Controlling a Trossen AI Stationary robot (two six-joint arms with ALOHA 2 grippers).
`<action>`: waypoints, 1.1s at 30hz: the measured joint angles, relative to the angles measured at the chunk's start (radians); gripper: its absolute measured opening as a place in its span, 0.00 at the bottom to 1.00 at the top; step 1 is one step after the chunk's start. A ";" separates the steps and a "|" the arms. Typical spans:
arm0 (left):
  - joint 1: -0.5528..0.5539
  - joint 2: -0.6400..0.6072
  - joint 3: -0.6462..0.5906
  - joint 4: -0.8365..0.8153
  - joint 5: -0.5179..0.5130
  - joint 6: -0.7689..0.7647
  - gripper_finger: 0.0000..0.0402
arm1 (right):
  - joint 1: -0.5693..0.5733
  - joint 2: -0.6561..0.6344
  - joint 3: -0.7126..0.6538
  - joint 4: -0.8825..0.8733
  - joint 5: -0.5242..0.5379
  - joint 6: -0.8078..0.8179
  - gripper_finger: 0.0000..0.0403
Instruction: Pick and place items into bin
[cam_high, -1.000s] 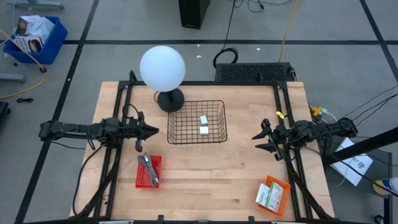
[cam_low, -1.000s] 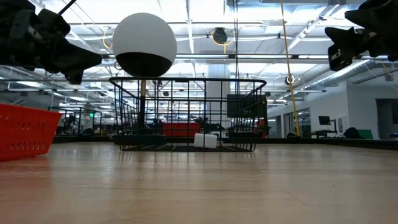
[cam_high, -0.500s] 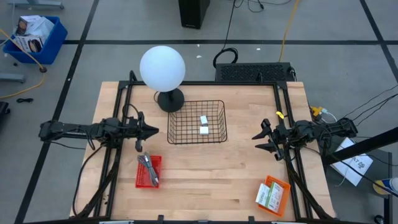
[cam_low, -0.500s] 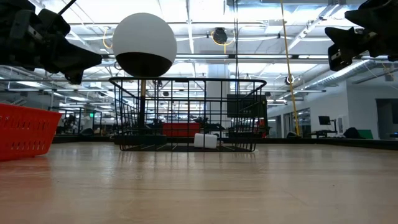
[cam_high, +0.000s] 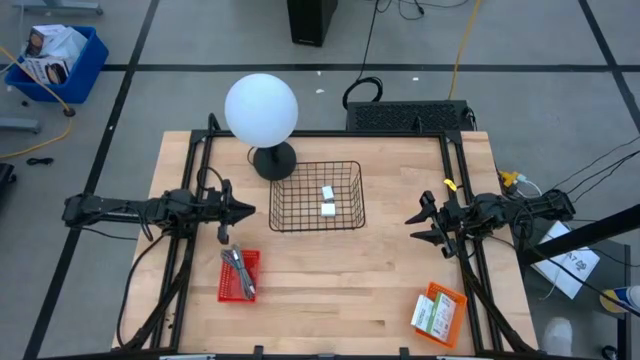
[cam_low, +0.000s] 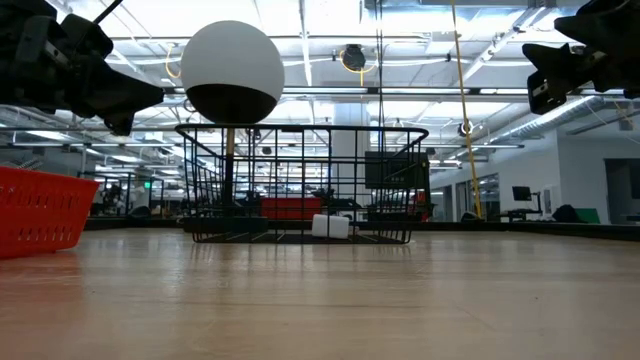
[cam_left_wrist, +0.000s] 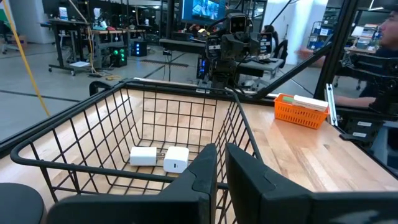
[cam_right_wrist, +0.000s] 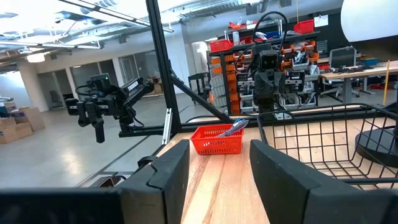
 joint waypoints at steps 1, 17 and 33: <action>0.000 0.000 0.000 0.000 0.000 0.000 0.09 | 0.000 0.000 0.000 0.000 0.000 0.000 0.40; 0.000 0.000 0.000 0.000 0.000 0.000 0.09 | 0.000 0.000 0.000 0.000 0.000 0.000 0.40; 0.000 0.000 0.000 0.000 0.000 0.000 0.09 | 0.000 0.000 0.000 0.000 0.000 0.000 0.40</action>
